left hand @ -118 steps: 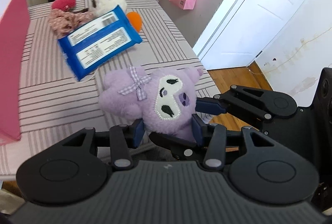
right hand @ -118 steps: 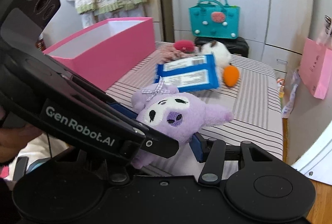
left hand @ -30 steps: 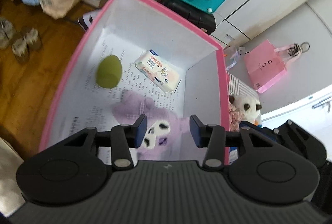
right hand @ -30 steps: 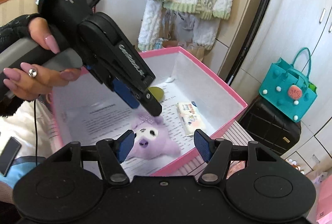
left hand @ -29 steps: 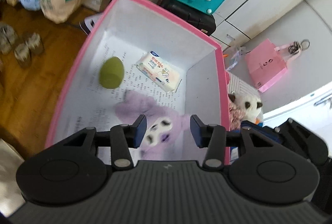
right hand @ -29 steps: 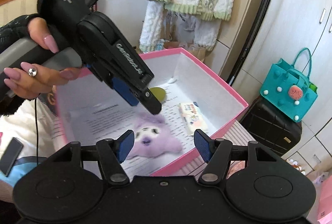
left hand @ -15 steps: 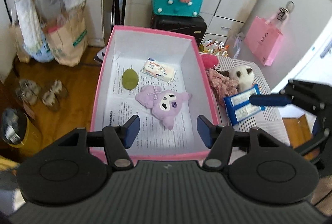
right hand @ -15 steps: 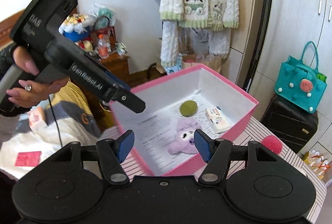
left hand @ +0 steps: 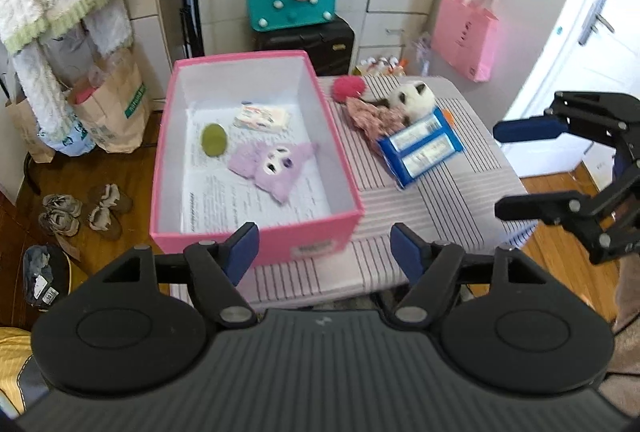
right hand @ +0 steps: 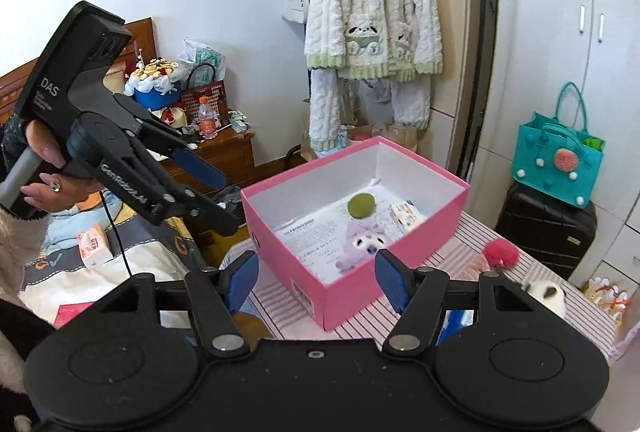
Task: Organize soft objects
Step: 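Withdraw both tools from the box toward the blue wipes pack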
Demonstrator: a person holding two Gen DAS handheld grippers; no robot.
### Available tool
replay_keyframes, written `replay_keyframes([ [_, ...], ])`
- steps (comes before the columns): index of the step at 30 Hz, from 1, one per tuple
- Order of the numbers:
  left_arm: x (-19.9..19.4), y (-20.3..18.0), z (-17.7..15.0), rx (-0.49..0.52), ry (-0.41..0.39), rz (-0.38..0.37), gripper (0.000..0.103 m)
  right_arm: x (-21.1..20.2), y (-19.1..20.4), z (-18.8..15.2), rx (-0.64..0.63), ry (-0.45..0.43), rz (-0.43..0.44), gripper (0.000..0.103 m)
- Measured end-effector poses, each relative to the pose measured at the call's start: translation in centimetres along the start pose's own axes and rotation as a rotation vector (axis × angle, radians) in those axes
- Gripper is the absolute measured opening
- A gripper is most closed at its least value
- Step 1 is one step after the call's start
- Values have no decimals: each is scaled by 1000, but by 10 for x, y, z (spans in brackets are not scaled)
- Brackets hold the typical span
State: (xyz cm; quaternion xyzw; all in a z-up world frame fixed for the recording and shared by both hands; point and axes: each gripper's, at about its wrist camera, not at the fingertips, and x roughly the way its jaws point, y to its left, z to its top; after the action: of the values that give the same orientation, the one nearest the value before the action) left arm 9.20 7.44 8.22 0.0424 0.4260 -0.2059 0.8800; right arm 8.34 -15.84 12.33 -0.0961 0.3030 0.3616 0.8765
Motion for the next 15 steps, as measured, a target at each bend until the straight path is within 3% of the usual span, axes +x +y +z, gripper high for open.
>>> replay_keyframes([
  [7, -1, -29, -12, 60, 20, -8, 74, -18, -6, -26, 18, 19, -30, 71],
  [15, 20, -55, -30, 123, 27, -78, 82, -25, -17, -62, 65, 22, -67, 76],
])
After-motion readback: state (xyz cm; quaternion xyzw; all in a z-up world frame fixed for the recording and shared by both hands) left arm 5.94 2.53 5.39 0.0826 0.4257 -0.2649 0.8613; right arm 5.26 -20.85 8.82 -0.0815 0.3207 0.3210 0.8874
